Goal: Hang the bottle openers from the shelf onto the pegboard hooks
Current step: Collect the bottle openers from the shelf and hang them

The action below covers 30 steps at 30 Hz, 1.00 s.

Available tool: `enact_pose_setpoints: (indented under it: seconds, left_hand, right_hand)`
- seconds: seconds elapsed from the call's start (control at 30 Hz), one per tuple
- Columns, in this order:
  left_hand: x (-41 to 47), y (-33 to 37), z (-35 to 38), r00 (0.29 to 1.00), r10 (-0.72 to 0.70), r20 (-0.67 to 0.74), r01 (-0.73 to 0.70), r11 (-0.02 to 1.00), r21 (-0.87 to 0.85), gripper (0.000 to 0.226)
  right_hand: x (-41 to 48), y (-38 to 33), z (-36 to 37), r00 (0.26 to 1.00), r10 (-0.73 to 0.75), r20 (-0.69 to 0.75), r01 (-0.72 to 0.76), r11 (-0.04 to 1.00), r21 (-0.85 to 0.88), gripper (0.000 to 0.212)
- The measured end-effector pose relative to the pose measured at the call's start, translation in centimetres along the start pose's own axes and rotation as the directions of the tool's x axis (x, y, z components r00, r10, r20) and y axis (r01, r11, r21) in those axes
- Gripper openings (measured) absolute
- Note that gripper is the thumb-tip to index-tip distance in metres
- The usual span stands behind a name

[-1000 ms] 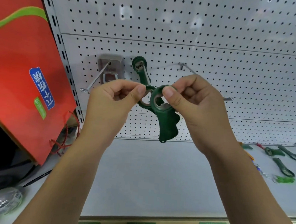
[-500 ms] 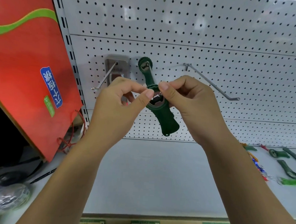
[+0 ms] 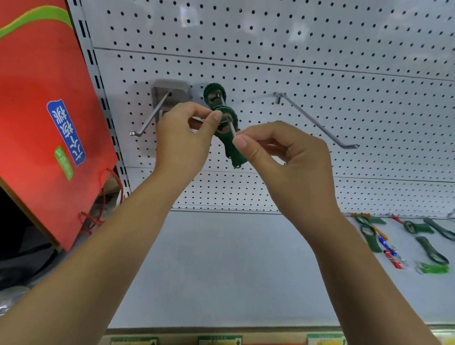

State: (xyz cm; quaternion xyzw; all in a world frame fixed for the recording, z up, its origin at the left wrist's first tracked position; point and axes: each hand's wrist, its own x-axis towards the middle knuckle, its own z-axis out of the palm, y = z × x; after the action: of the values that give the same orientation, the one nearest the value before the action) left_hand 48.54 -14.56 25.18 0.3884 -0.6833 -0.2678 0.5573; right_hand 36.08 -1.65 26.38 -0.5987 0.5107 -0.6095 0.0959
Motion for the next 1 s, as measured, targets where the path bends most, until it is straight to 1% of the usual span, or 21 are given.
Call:
enact_pose_setpoints:
  seconds: [0.13, 0.33, 0.4, 0.6, 0.7, 0.87, 0.93, 1.0]
  left_hand:
    - [2.4, -1.4, 1.4, 0.999, -0.017, -0.05, 0.018, 1.0, 0.018, 0.015]
    - [5.7, -2.8, 2.7, 0.997, 0.022, -0.07, -0.015, 0.995, 0.096, 0.022]
    - [6.5, -3.1, 3.1, 0.997, 0.033, -0.068, -0.024, 0.993, 0.12, 0.024]
    - [8.7, -4.4, 3.1, 0.999, 0.018, -0.033, -0.015, 0.996, 0.089, 0.03]
    - [9.1, -4.5, 3.4, 0.999, 0.03, -0.039, -0.024, 0.989, 0.146, 0.026]
    - [9.2, -4.3, 3.5, 0.998, 0.025, -0.051, -0.015, 0.981, 0.194, 0.021]
    - [8.8, -4.4, 3.3, 0.999, 0.027, -0.027, -0.021, 0.979, 0.202, 0.024]
    - [7.9, -4.5, 3.1, 0.999, 0.032, 0.02, -0.035, 0.98, 0.196, 0.028]
  right_hand:
    - [-0.1, 0.0, 0.0, 1.0, -0.012, 0.0, 0.012, 1.0, -0.006, 0.009]
    - [-0.1, -0.1, -0.2, 1.0, -0.004, 0.006, 0.004, 1.0, 0.015, 0.006]
    - [-0.1, -0.1, -0.2, 1.0, -0.008, 0.01, 0.008, 1.0, 0.006, 0.006]
    - [0.1, -0.3, -0.4, 1.0, 0.007, 0.027, -0.007, 1.0, 0.007, 0.008]
    - [0.0, -0.4, -0.5, 0.999, 0.009, 0.032, -0.009, 1.0, 0.0, 0.01]
    - [-0.4, -0.6, -0.7, 0.999, 0.035, 0.04, -0.033, 0.998, -0.055, 0.017]
    - [-0.6, -0.6, -0.9, 0.999, 0.029, 0.04, -0.024, 0.994, -0.103, 0.022]
    - [-1.0, -0.5, -1.1, 1.0, -0.012, 0.028, 0.016, 0.988, -0.152, 0.024]
